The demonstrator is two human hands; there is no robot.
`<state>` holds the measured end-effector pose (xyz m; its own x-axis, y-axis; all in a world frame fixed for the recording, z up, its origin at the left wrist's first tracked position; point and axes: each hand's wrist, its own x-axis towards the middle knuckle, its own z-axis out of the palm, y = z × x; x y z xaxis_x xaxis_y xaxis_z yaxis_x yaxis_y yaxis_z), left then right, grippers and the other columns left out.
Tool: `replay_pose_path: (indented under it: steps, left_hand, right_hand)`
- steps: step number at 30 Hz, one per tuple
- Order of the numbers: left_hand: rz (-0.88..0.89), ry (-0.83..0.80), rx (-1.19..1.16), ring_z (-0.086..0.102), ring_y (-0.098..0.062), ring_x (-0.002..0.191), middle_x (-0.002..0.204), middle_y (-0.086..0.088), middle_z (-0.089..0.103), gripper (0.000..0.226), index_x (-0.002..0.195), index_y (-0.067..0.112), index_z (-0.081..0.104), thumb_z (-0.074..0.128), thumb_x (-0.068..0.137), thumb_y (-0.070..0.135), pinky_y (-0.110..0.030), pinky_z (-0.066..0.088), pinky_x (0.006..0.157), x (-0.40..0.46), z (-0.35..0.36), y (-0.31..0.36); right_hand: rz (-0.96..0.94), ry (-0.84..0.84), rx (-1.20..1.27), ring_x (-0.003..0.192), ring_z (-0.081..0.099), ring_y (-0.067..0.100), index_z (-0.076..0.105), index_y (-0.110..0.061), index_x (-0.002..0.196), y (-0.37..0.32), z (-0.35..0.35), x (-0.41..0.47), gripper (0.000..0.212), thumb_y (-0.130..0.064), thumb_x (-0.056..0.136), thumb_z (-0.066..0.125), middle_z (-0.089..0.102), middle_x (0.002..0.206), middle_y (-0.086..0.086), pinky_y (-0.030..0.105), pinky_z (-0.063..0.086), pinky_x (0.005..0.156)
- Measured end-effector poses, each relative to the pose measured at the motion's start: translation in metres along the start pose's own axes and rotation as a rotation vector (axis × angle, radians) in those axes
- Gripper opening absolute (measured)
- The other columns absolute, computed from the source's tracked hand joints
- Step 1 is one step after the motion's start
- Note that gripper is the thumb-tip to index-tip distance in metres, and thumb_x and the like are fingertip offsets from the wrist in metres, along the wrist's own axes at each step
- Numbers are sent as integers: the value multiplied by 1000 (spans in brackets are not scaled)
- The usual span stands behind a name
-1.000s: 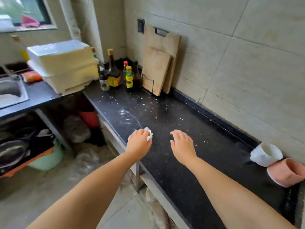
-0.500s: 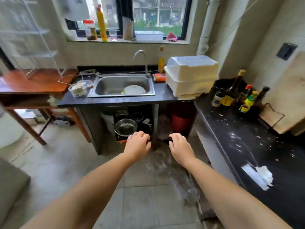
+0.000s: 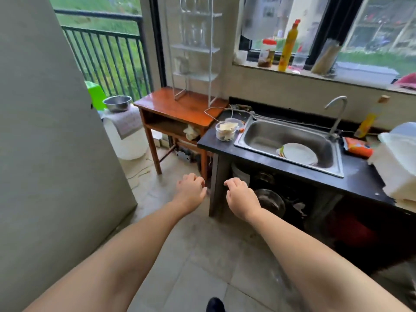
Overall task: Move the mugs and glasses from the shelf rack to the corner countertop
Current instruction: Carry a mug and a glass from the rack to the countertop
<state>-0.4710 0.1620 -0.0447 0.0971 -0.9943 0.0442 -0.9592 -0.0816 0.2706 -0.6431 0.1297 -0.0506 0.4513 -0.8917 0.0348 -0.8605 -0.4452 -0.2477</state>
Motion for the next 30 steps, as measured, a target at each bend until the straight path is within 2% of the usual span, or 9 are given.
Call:
replay_pose_path:
  steps: [8, 11, 15, 21, 28, 30]
  left_hand:
    - [-107, 6, 53, 48, -23, 119, 125, -5, 55, 36, 121, 17, 57, 38, 97, 35, -38, 40, 100, 105, -36, -75]
    - [-184, 25, -6, 46, -25, 121, 125, -5, 55, 34, 119, 18, 56, 39, 96, 35, -41, 39, 103, 142, -44, -102]
    - [-205, 21, -6, 45, -26, 122, 125, -5, 55, 31, 115, 17, 57, 40, 95, 35, -42, 39, 102, 195, -51, -150]
    - [-162, 75, -20, 47, -26, 116, 122, -6, 55, 32, 116, 16, 58, 43, 94, 33, -39, 40, 98, 297, -59, -226]
    - [47, 24, -28, 46, -27, 114, 118, -8, 54, 31, 114, 15, 58, 44, 93, 33, -42, 45, 92, 434, -98, -297]
    - [62, 36, -75, 47, -28, 114, 118, -10, 55, 32, 116, 13, 58, 44, 94, 31, -40, 46, 92, 460, -105, -302]
  right_hand:
    - [-141, -42, 62, 119, 52, 26, 46, -15, 134, -21, 1, 170, 38, -19, 96, 43, 49, 135, 6, 38, 48, 95]
    - [-158, -59, 33, 114, 53, 27, 47, -14, 132, -30, 1, 225, 38, -14, 94, 47, 51, 130, 8, 39, 50, 93]
    - [-182, -84, 9, 112, 54, 26, 48, -15, 129, -56, 18, 294, 33, -16, 97, 41, 52, 128, 8, 41, 50, 92]
    - [-245, -32, -2, 117, 53, 27, 45, -14, 134, -95, 40, 400, 37, -18, 97, 40, 50, 132, 8, 41, 50, 95]
    - [-1, 69, 37, 114, 52, 29, 46, -14, 130, -121, 30, 529, 36, -17, 95, 42, 51, 129, 10, 39, 49, 94]
    - [-3, 75, 12, 114, 52, 27, 45, -14, 131, -121, 27, 546, 37, -18, 95, 42, 50, 129, 8, 36, 49, 93]
